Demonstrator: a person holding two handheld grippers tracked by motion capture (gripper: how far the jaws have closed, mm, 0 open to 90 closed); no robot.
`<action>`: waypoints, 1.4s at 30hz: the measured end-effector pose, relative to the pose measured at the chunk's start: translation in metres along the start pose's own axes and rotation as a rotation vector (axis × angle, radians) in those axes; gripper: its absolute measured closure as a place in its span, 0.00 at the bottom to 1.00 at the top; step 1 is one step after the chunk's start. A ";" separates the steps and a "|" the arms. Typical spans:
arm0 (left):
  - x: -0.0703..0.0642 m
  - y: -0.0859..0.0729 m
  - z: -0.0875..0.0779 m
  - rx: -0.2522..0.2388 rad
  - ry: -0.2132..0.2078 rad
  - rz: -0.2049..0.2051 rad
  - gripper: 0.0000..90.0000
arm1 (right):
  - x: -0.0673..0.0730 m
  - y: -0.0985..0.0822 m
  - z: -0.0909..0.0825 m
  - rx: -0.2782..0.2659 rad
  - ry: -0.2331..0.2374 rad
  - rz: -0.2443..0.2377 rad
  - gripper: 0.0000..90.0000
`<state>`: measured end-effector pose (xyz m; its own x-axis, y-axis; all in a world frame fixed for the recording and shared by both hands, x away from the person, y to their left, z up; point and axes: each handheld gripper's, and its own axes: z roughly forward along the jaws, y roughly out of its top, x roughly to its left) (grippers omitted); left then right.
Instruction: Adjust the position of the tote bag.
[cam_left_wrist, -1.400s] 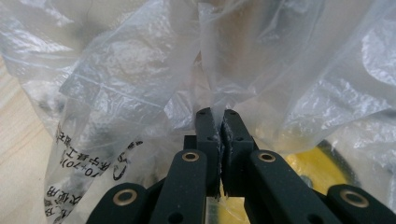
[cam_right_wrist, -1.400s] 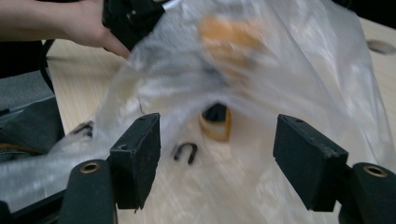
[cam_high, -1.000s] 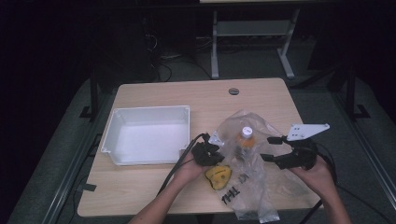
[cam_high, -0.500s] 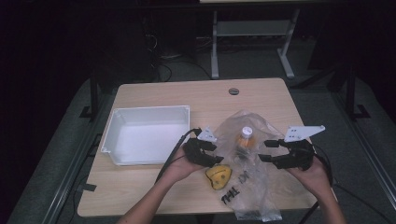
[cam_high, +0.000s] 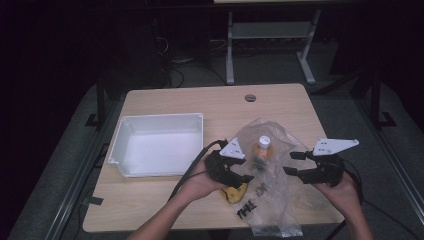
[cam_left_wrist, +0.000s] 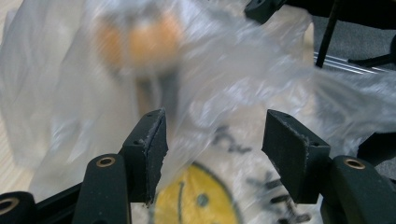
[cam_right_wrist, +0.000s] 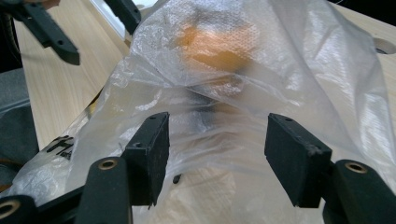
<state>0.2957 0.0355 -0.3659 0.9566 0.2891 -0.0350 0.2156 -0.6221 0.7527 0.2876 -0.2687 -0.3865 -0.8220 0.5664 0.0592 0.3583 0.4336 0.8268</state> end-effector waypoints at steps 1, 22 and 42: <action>0.000 0.000 0.000 0.000 0.000 0.000 0.44 | 0.000 0.000 0.000 0.000 0.000 0.000 0.44; -0.025 0.009 0.032 0.027 -0.109 0.016 0.41 | 0.016 0.003 0.003 0.029 0.081 -0.086 0.77; -0.028 0.006 0.046 0.015 -0.126 -0.059 0.42 | 0.028 0.020 0.031 0.040 0.122 -0.113 0.83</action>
<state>0.2788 -0.0101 -0.3905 0.9590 0.2328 -0.1617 0.2742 -0.6177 0.7370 0.2857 -0.2220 -0.3857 -0.9046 0.4247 0.0365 0.2761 0.5186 0.8092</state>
